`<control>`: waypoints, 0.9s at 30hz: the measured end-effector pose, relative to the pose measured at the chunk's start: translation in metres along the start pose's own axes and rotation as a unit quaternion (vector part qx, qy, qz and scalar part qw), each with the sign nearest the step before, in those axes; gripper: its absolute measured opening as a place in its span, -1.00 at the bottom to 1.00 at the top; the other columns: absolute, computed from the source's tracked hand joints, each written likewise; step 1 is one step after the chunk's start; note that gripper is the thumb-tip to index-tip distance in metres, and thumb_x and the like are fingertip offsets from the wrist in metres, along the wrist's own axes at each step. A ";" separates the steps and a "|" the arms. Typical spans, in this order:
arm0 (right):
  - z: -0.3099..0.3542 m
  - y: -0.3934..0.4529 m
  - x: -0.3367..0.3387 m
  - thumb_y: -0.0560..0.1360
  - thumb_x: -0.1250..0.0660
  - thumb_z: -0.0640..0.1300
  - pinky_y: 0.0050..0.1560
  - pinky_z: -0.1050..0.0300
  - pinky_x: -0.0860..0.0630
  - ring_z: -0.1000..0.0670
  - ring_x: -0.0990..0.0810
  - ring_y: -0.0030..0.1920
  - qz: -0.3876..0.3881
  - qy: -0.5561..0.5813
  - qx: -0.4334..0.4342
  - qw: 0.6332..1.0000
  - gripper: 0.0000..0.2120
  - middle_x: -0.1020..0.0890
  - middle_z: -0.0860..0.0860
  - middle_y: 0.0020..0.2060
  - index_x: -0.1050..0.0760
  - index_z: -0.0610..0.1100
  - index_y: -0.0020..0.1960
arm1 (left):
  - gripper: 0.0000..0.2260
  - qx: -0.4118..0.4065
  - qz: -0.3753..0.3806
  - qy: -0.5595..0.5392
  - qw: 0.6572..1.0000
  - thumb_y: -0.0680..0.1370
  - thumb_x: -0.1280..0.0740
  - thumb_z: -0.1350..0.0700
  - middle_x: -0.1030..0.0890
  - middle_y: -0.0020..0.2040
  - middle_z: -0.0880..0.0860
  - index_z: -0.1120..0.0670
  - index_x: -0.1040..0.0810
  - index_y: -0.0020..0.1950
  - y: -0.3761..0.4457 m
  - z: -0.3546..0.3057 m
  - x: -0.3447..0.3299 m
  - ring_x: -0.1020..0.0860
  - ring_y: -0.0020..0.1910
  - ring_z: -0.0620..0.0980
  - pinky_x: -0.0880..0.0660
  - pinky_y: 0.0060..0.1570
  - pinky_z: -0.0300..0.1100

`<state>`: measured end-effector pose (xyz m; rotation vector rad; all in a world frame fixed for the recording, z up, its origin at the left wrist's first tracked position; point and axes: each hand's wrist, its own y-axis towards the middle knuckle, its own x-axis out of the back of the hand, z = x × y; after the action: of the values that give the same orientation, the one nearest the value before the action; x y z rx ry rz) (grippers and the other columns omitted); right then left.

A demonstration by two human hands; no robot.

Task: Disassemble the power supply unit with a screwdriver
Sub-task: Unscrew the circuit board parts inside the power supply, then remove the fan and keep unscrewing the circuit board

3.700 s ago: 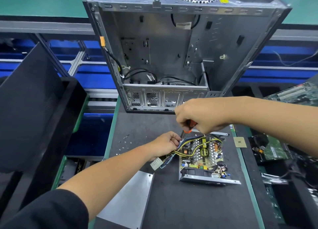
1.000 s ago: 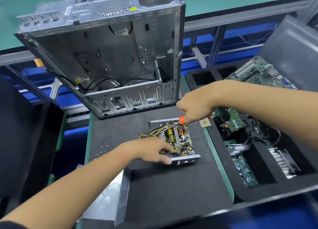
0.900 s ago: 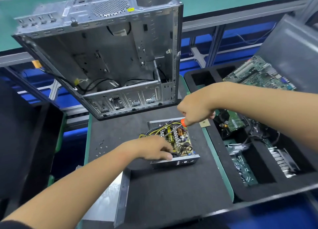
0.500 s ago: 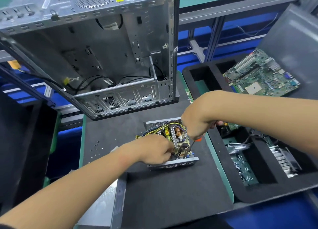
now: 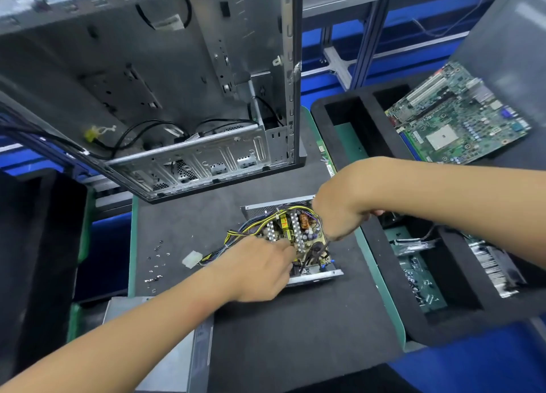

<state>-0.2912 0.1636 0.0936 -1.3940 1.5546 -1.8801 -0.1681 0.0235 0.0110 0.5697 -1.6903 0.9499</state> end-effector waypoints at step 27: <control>-0.006 0.064 -0.078 0.43 -0.28 -0.13 -0.45 0.21 -0.27 -0.13 -0.47 -0.29 -0.177 0.319 -0.105 0.925 -0.81 -0.54 -0.11 -0.34 -0.37 -0.12 -0.33 | -0.62 0.057 0.048 -0.100 0.992 0.43 -0.10 0.21 -0.56 0.06 -0.01 -0.10 -0.45 0.17 -0.007 -0.009 -0.001 -0.51 0.04 0.08 -0.47 -0.02 -0.03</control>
<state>-0.2797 0.2033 0.0013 -1.2773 1.9373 -2.6487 -0.1572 0.0270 0.0130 0.6817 -1.8635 1.0937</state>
